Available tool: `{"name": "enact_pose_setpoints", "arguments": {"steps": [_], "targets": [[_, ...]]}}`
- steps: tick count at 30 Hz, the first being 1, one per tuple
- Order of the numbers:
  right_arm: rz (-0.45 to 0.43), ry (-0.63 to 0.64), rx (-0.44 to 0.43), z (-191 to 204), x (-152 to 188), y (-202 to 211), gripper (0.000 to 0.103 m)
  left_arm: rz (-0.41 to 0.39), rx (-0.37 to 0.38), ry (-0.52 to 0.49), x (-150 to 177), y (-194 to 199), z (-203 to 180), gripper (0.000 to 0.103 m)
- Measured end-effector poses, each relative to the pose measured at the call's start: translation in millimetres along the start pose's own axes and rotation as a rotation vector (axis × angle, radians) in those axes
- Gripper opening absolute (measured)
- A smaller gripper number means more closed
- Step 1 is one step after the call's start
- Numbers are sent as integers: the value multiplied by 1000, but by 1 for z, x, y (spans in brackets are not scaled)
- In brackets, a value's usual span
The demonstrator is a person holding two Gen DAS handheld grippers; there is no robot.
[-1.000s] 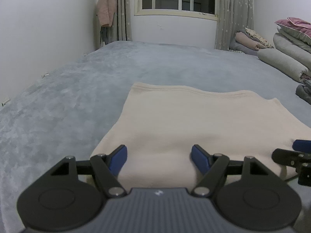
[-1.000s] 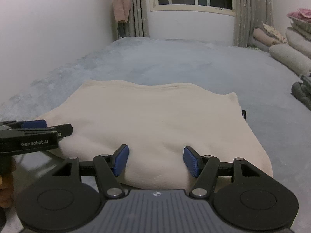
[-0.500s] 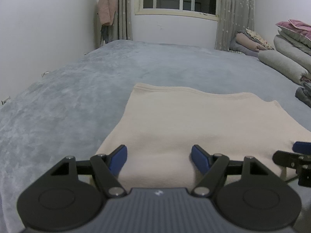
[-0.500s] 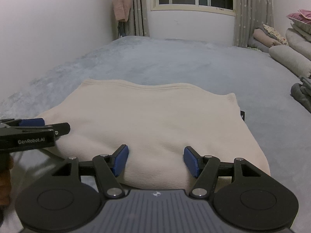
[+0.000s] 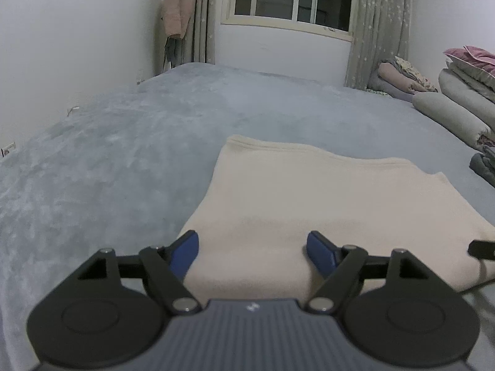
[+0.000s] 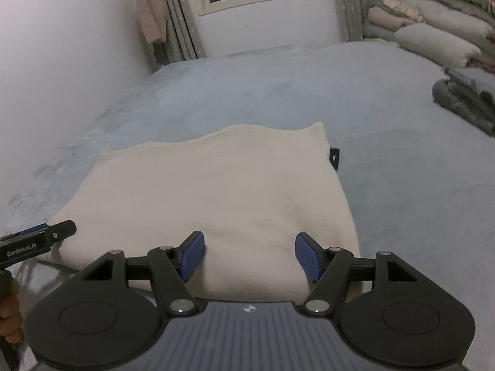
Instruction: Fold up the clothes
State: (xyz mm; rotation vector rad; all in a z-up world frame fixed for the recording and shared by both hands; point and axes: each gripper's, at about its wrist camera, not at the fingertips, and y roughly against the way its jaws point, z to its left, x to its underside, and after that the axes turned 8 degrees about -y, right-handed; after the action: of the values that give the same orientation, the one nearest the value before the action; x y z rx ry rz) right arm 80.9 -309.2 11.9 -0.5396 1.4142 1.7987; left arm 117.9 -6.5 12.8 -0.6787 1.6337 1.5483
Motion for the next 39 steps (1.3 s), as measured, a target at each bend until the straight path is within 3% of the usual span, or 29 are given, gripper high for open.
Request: {"name": "enact_pose_setpoints", "arguments": {"steps": [9,13,18,22,26,32,36,39], "targets": [[-13,-6,43,-2,-12,10,64,-22,0,123,-12,16,23,76],[-2,-28,41,-8,-13,8,64,7,27,180,-7,9,31,75],[0,17,58,-3,-5,5,65,60,-6,119,4,-8,21,75],[-20,-8,55,-5,-7,15,65,38,-29,124,-4,6,22,75],[-61,-22,108,-4,-13,31,65,-11,-46,71,-12,31,15,75],[0,-108,152,-26,3,43,66,-33,25,16,-5,58,-5,76],[18,-273,101,-48,6,41,70,-25,-27,-123,1,46,-33,77],[18,-275,109,-46,6,39,74,20,-53,-149,11,29,-38,80]]}}
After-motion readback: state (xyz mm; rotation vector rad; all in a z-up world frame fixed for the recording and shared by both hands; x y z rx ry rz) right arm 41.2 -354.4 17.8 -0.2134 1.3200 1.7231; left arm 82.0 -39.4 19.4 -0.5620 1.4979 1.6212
